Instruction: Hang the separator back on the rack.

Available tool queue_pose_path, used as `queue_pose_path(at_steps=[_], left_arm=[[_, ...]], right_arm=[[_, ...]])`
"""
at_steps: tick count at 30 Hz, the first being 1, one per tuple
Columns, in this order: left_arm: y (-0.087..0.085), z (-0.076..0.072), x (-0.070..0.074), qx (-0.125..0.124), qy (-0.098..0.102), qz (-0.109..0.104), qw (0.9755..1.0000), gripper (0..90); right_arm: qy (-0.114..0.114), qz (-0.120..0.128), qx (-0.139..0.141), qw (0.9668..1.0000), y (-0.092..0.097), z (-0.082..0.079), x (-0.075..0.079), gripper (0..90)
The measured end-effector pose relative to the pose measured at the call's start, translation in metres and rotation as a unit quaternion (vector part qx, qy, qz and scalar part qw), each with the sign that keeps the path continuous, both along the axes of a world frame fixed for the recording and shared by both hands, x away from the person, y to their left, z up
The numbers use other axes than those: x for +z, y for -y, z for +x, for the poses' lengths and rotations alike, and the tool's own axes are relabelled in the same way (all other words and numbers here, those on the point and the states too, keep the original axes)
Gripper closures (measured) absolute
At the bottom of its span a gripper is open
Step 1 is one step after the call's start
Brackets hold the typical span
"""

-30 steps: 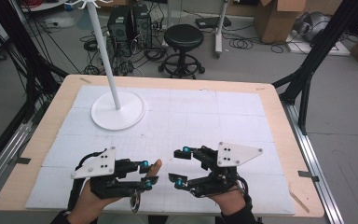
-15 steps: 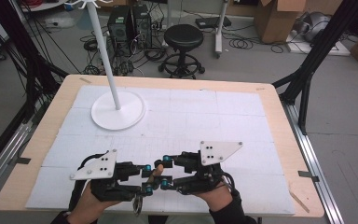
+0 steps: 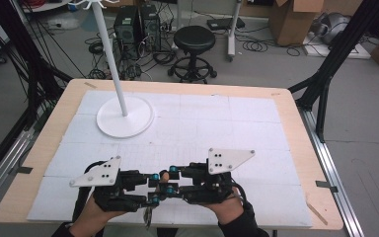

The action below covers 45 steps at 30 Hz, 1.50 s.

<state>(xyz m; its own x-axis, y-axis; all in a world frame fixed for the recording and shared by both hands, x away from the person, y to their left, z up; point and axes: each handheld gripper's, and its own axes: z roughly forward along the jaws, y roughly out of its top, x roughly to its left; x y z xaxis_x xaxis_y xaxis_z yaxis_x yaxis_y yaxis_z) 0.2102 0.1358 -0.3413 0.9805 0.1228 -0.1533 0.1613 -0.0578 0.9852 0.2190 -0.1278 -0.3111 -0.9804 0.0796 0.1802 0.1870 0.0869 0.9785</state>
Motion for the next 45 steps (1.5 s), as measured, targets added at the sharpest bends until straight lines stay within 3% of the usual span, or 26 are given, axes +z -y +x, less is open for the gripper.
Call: queue_pose_path(at_steps=[3,7,14,19,23,29,34,40,45], left_arm=[[-0.001,0.001,-0.001,0.016,-0.005,0.001,0.9999,47.9],[-0.002,0.002,-0.002,0.033,-0.008,0.0,0.9994,39.0],[0.003,0.0,-0.005,0.056,0.004,0.019,0.9982,35.6],[0.006,-0.001,-0.006,0.073,0.009,0.032,0.9968,35.4],[0.007,-0.001,-0.006,0.082,0.011,0.036,0.9959,35.6],[0.01,-0.002,-0.006,0.078,0.012,0.041,0.996,38.4],[0.015,-0.001,-0.007,0.078,0.006,0.053,0.9956,42.6],[0.014,-0.003,-0.007,0.068,0.01,0.076,0.9947,67.5],[0.014,-0.004,-0.007,0.08,0.019,0.088,0.9927,70.2]], right_arm=[[0.003,0.001,-0.014,0.9999,0.0,-0.002,0.007,70.4],[0.003,-0.01,-0.045,0.9989,0.003,-0.002,0.016,70.5],[0.005,-0.002,-0.106,0.9944,0.017,-0.002,0.029,70.5],[0.009,0.008,-0.151,0.9885,0.019,-0.007,0.039,70.5],[0.015,0.001,-0.176,0.9844,0.015,-0.013,0.043,70.5],[0.012,-0.009,-0.186,0.9824,0.007,-0.017,0.038,70.4],[0.0,-0.005,-0.182,0.9833,0.004,-0.017,0.035,70.4],[-0.007,-0.007,-0.179,0.9838,0.0,-0.02,0.03,70.4],[-0.009,-0.008,-0.185,0.9827,0.0,-0.022,0.027,70.4]])
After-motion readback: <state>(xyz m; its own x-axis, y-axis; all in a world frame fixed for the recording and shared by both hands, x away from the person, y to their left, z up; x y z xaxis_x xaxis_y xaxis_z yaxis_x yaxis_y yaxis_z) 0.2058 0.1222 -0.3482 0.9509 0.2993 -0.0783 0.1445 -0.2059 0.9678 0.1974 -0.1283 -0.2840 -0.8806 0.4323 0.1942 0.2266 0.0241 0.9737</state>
